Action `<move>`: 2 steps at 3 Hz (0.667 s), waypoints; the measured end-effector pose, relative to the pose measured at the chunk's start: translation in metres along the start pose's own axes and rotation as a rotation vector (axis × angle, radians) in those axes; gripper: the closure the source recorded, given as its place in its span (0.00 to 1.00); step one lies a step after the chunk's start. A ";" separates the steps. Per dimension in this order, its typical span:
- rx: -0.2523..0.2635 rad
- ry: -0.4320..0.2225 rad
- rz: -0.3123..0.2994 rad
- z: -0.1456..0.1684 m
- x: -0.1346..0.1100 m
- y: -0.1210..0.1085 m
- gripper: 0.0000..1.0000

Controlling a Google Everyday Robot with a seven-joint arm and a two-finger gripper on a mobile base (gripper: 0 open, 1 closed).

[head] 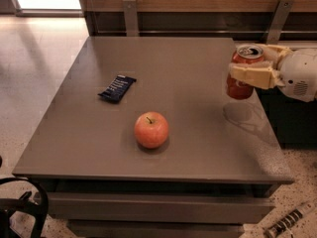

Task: Move coke can near apple

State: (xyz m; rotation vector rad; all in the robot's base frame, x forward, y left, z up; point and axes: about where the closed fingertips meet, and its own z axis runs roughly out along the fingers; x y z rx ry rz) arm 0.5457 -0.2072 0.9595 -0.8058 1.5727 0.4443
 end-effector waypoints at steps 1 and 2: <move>-0.028 0.023 -0.035 -0.010 0.012 0.044 1.00; -0.081 0.025 -0.046 -0.006 0.026 0.082 1.00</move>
Offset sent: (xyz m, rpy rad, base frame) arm -0.0945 0.0851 -0.0735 -0.0320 0.0205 0.1788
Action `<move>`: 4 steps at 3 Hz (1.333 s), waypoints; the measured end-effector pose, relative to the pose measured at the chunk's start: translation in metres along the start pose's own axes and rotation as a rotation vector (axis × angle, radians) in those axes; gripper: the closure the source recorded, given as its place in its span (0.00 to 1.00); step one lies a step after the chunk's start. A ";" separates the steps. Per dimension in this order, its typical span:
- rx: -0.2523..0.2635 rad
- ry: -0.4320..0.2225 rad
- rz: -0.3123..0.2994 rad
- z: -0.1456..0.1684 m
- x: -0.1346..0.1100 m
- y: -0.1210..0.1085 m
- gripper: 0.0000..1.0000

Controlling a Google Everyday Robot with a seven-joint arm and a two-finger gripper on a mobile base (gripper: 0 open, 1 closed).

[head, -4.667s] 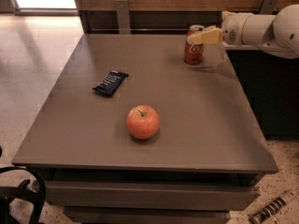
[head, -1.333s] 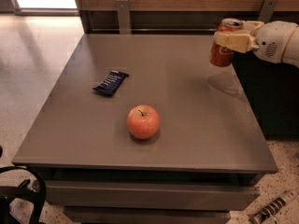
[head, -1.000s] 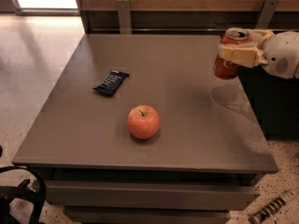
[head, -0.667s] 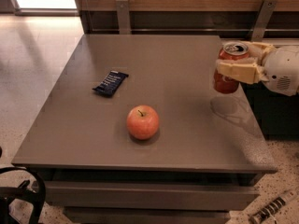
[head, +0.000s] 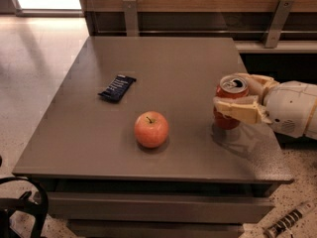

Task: Move coke can near apple

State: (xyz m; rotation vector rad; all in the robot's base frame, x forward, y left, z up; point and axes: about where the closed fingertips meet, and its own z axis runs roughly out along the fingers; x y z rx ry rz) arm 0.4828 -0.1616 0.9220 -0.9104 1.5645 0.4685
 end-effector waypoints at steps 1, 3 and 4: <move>-0.085 -0.029 0.005 0.018 0.010 0.032 1.00; -0.178 -0.080 0.017 0.036 0.017 0.053 0.79; -0.178 -0.080 0.017 0.036 0.017 0.053 0.56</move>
Offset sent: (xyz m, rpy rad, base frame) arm -0.0214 0.0712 -0.0539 0.1179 0.0205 0.2697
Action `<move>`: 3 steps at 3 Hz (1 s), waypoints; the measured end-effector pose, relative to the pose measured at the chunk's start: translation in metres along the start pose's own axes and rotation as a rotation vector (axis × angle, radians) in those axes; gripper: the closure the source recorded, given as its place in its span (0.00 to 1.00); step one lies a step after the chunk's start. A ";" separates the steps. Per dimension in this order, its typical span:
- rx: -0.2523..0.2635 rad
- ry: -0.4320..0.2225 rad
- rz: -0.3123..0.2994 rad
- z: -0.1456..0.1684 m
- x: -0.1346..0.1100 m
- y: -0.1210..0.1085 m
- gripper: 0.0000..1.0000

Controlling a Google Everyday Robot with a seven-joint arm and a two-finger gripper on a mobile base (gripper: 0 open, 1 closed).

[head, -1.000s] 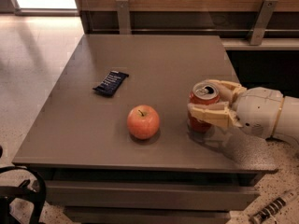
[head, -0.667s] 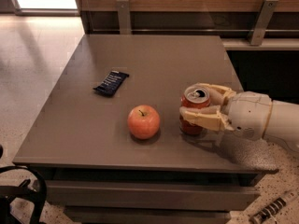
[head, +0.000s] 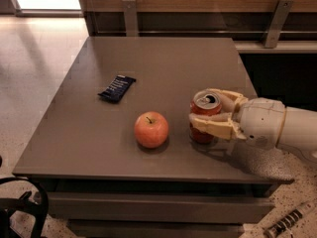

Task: Move coke can near apple

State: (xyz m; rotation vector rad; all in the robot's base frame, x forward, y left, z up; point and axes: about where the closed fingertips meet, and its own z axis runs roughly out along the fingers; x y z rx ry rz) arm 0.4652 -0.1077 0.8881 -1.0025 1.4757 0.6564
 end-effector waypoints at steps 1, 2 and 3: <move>-0.003 0.000 -0.001 0.001 -0.001 0.001 0.31; -0.009 0.000 -0.004 0.004 -0.002 0.003 0.00; -0.009 0.000 -0.004 0.004 -0.002 0.003 0.00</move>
Offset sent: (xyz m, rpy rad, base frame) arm -0.0001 0.0015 0.0003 -0.0006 -0.0004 0.0027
